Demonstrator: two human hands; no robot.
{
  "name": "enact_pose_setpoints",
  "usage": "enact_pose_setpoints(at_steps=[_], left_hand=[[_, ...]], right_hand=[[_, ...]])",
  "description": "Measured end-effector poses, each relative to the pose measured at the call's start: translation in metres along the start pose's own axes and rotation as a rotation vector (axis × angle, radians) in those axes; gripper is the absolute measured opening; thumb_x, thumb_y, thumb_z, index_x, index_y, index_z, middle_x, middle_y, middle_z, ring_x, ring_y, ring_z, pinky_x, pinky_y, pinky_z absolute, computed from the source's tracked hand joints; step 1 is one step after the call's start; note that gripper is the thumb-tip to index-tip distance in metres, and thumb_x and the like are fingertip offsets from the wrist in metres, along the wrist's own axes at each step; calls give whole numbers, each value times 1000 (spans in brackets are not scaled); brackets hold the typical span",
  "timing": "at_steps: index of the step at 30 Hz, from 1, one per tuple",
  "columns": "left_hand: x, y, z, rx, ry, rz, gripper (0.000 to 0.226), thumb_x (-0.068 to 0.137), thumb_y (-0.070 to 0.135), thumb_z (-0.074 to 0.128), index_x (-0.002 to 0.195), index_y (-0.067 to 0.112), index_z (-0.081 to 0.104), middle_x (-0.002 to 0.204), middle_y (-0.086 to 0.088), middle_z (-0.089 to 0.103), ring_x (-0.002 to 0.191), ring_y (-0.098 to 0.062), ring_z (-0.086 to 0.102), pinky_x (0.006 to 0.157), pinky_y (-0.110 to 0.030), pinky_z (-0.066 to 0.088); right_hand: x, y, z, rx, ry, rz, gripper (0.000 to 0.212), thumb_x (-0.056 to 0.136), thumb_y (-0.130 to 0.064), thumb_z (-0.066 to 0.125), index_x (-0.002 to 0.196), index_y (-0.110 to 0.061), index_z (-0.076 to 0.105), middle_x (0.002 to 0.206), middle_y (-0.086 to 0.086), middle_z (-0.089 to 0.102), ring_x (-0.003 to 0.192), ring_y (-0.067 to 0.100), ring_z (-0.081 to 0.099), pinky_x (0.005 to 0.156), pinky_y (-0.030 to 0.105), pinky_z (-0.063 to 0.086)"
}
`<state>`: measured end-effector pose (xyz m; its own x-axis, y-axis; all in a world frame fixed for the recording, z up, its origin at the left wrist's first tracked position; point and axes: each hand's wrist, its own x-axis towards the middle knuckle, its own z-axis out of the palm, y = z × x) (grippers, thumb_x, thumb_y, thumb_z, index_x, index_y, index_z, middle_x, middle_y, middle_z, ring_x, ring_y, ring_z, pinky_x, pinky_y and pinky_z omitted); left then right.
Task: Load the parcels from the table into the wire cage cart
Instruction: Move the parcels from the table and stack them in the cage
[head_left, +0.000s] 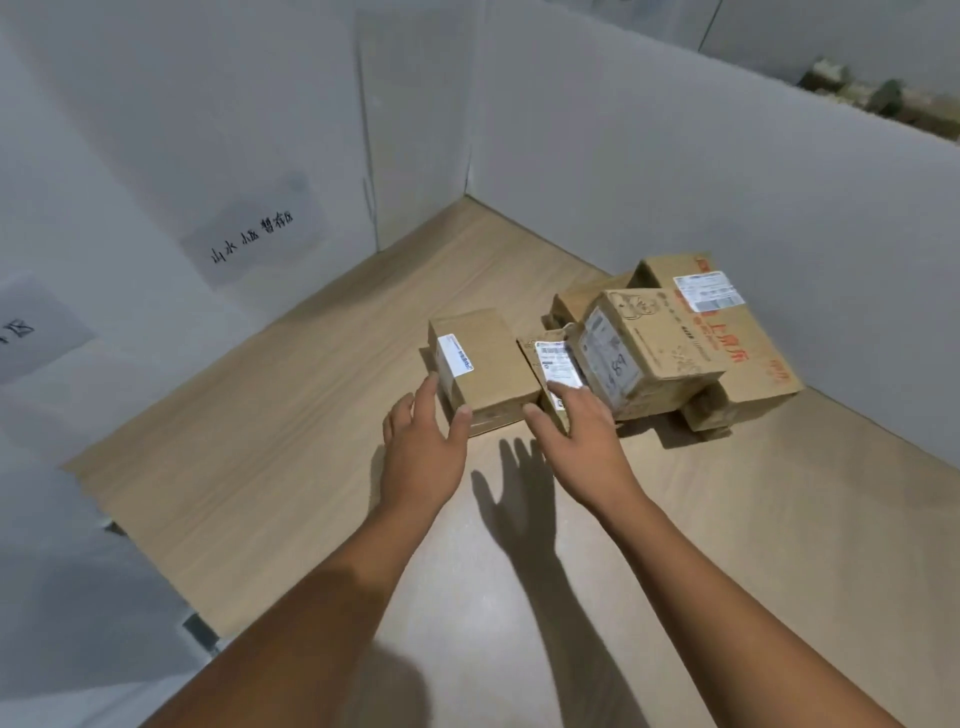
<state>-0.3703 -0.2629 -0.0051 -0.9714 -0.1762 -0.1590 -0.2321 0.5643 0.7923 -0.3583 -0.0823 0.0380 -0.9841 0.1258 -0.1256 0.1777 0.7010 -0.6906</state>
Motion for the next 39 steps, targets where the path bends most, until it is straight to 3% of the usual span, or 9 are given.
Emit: enact_pose_setpoints(at_steps=[8, 12, 16, 19, 21, 24, 31, 35, 39], left_hand=[[73, -39, 82, -111, -92, 79, 53, 104, 49, 34, 156, 54, 22, 169, 7, 23, 155, -17, 25, 125, -43, 28], [75, -53, 91, -242, -18, 38, 52, 106, 33, 34, 156, 49, 30, 166, 10, 32, 150, -12, 34, 118, -24, 28], [68, -54, 76, -440, -42, -119, 68, 91, 43, 39, 147, 72, 15, 161, 11, 38, 136, -26, 51, 111, -48, 46], [44, -56, 49, -641, 75, -206, 67, 96, 42, 50, 152, 59, 19, 153, 20, 37, 140, 4, 43, 113, -30, 43], [12, -61, 22, -692, 175, -194, 57, 102, 44, 52, 154, 45, 29, 149, 22, 43, 135, 15, 41, 109, -12, 36], [-61, -84, -28, -781, 323, -228, 36, 104, 28, 60, 136, 43, 52, 126, 25, 62, 114, 13, 58, 92, -8, 45], [-263, -205, -133, -949, 687, -496, 48, 91, 32, 70, 133, 46, 51, 130, 6, 66, 118, -18, 67, 101, -48, 55], [-385, -253, -170, -954, 991, -542, 63, 84, 45, 76, 139, 37, 48, 135, 4, 65, 120, -11, 65, 100, -36, 54], [-492, -288, -202, -979, 1210, -536, 57, 99, 22, 67, 150, 34, 43, 137, 12, 64, 122, -4, 63, 90, -18, 53]], right_hand=[[100, 28, 44, -111, 4, 9, 68, 98, -58, 51, 149, -12, 51, 151, 9, 48, 148, 31, 33, 123, 49, 26], [126, 33, 60, -341, -77, 21, 79, 99, -71, 35, 159, -21, 40, 173, 4, 19, 161, 28, -8, 126, 54, -14], [122, 27, 73, -393, -78, -45, 87, 94, -81, 28, 152, -19, 48, 175, 1, 11, 158, 28, -24, 122, 55, -23], [93, 4, 88, -219, -71, 2, 79, 94, -81, 35, 132, -14, 55, 162, 2, 38, 161, 25, -5, 125, 61, -11], [58, -17, 101, 11, -122, 32, 62, 93, -77, 48, 109, -17, 53, 135, -4, 54, 151, 30, 29, 124, 59, 18], [-7, -52, 126, 274, -303, 56, 47, 90, -67, 65, 100, -24, 49, 109, 0, 65, 104, 21, 66, 84, 39, 56], [-206, -110, 240, 339, -788, -91, 56, 84, -50, 69, 137, -40, 56, 136, -11, 58, 117, 5, 63, 100, 41, 57], [-324, -148, 289, 315, -1024, -72, 53, 65, -59, 69, 116, -45, 62, 130, 0, 65, 114, 21, 67, 101, 52, 56], [-432, -179, 340, 169, -1266, -187, 50, 68, -54, 73, 115, -45, 57, 137, 2, 54, 114, 19, 64, 88, 44, 60]])
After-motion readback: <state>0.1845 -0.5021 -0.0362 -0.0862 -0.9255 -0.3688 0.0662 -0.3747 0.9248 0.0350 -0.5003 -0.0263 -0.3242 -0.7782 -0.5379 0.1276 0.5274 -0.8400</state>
